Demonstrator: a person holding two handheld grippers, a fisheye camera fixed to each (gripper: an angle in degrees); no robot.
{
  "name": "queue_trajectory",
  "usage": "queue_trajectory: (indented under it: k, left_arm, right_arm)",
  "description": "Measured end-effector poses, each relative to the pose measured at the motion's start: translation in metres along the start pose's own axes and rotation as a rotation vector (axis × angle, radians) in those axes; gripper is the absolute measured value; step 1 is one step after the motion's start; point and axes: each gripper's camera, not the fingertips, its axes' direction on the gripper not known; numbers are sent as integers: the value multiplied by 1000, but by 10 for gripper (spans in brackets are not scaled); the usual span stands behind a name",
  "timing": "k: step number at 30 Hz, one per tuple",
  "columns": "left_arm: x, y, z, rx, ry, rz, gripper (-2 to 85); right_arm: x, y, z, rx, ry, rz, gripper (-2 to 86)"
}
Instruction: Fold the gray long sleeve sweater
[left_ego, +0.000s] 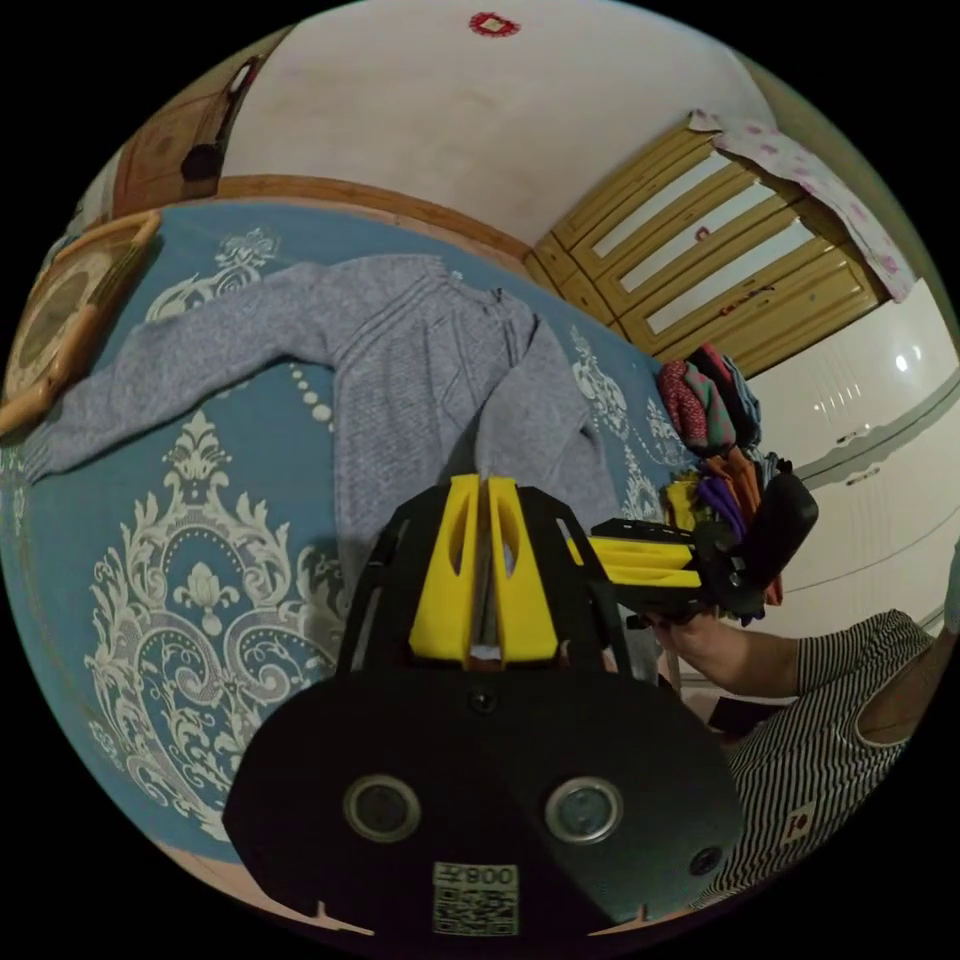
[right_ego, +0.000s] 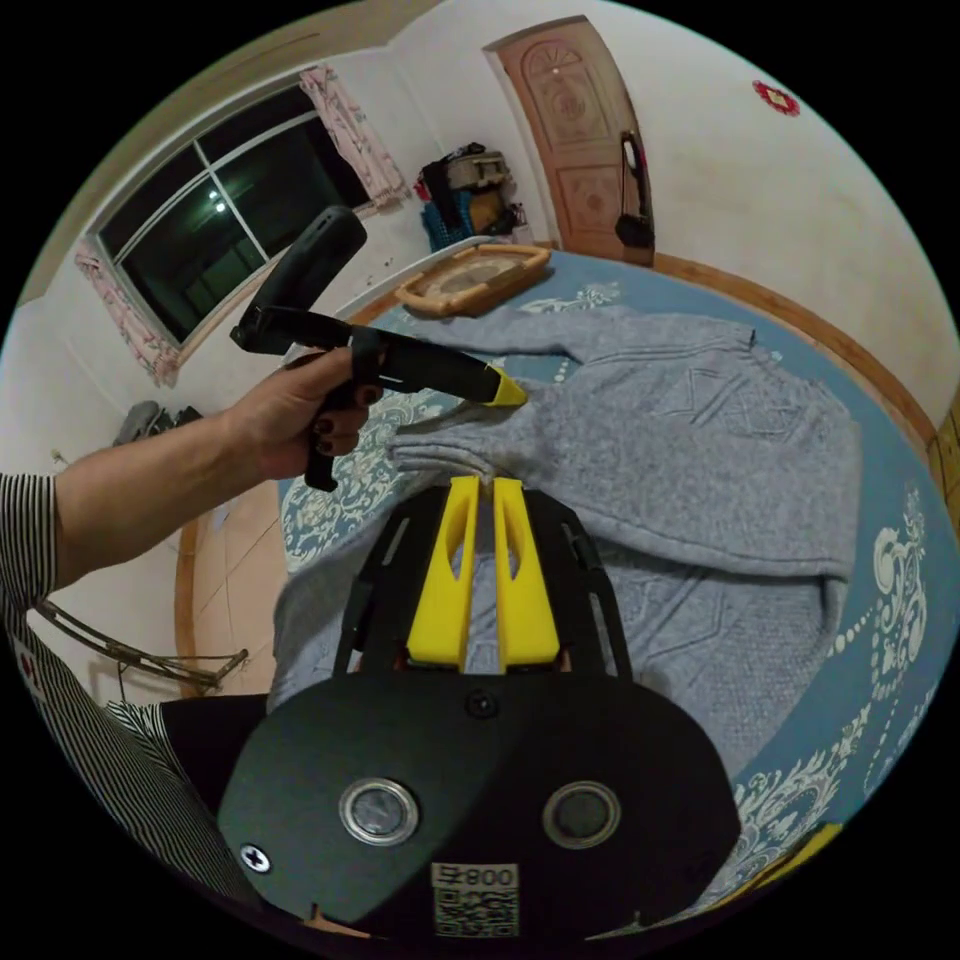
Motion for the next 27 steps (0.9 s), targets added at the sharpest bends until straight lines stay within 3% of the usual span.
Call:
queue_trajectory:
  k: [9, 14, 21, 27]
  left_arm:
    - [-57, 6, 34, -10, -18, -37, 22]
    - [-84, 18, 55, -40, -32, -89, 26]
    - [-74, 32, 31, 89, -5, -45, 27]
    - [-50, 22, 43, 98, 84, 33, 24]
  right_arm:
    - [36, -15, 54, -52, -27, 22, 28]
    - [77, -10, 96, -198, -74, 77, 24]
    - [127, -8, 46, -92, -94, 105, 5]
    - [245, -26, -5, -6, 259, 233, 1]
